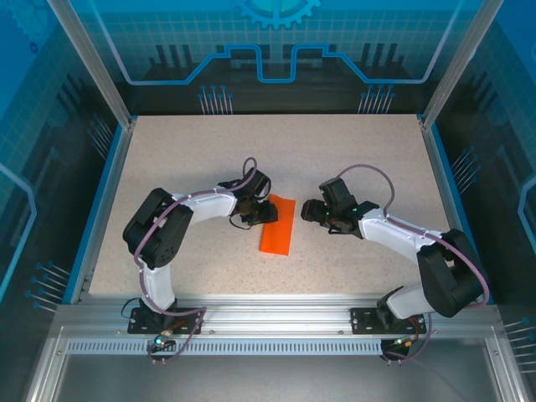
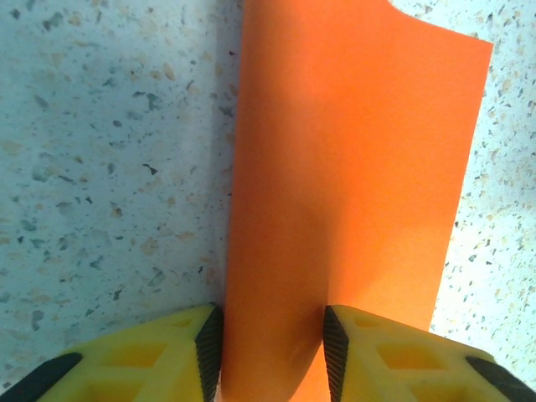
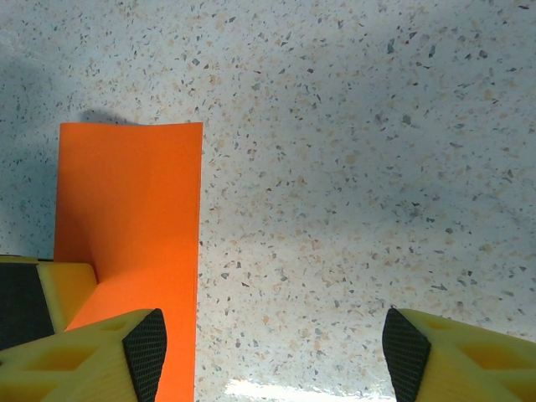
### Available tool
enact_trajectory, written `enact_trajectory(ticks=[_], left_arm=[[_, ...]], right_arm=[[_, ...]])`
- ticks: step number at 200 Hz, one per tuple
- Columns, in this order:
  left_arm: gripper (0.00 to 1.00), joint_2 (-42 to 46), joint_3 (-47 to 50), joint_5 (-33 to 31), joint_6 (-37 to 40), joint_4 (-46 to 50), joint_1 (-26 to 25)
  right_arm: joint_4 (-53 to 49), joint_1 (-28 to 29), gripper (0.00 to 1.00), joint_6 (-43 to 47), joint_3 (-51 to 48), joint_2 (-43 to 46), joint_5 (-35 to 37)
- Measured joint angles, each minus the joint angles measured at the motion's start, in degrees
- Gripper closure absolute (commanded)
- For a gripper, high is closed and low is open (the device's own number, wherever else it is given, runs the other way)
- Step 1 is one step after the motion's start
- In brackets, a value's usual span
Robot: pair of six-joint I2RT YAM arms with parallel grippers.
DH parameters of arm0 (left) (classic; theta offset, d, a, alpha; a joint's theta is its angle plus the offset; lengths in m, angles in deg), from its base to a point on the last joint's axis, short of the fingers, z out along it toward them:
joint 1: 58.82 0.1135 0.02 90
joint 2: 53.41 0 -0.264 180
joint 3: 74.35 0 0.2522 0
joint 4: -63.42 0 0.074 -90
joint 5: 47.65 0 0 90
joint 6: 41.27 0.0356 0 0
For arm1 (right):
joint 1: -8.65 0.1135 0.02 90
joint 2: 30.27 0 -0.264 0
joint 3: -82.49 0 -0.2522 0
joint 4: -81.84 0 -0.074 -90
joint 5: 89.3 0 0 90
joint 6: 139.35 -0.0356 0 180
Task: Fold a paper plane with a square sheet of paper (fold left side to right side)
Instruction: First fold in half a square sheet of paper at the center of the table, then hold the square sheet of paper at the center of the table.
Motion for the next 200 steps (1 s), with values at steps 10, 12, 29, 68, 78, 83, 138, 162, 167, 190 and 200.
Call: enact_trajectory(ticks=[10,12,29,68,78,83,138,162,167,190,200], left_arm=[[0.58,-0.1,-0.3,-0.2,0.0,0.3,-0.1],[0.58,-0.2,-0.3,-0.2,0.0,0.4,-0.1],[0.58,-0.3,-0.7,-0.5,0.0,0.9,-0.2],[0.58,-0.3,-0.9,-0.9,0.0,1.1,-0.4],[0.59,-0.4,-1.0,-1.0,0.0,1.2,-0.4],[0.58,-0.4,-1.0,-1.0,0.0,1.2,-0.4],[0.59,-0.4,-1.0,-1.4,0.0,1.4,-0.6],[0.59,-0.4,-1.0,-1.5,0.0,1.4,-0.7],[0.59,-0.4,-1.0,-1.6,0.0,1.4,-0.7],[0.59,-0.4,-1.0,-1.7,0.0,1.4,-0.7],[0.59,-0.4,-1.0,-1.7,0.0,1.4,-0.7]], right_arm=[[0.0,0.0,0.28,0.0,0.0,0.0,0.0],[0.0,0.0,0.28,0.0,0.0,0.0,0.0],[0.0,0.0,0.28,0.0,0.0,0.0,0.0],[0.0,0.0,0.28,0.0,0.0,0.0,-0.2],[0.0,0.0,0.28,0.0,0.0,0.0,-0.2],[0.0,0.0,0.28,0.0,0.0,0.0,-0.2],[0.4,0.0,0.28,0.0,0.0,0.0,-0.4],[0.4,0.0,0.28,0.0,0.0,0.0,-0.8],[0.4,0.0,0.28,0.0,0.0,0.0,-0.9],[0.4,0.0,0.28,0.0,0.0,-0.1,-1.1],[0.5,0.0,0.29,0.1,0.0,-0.2,-1.3]])
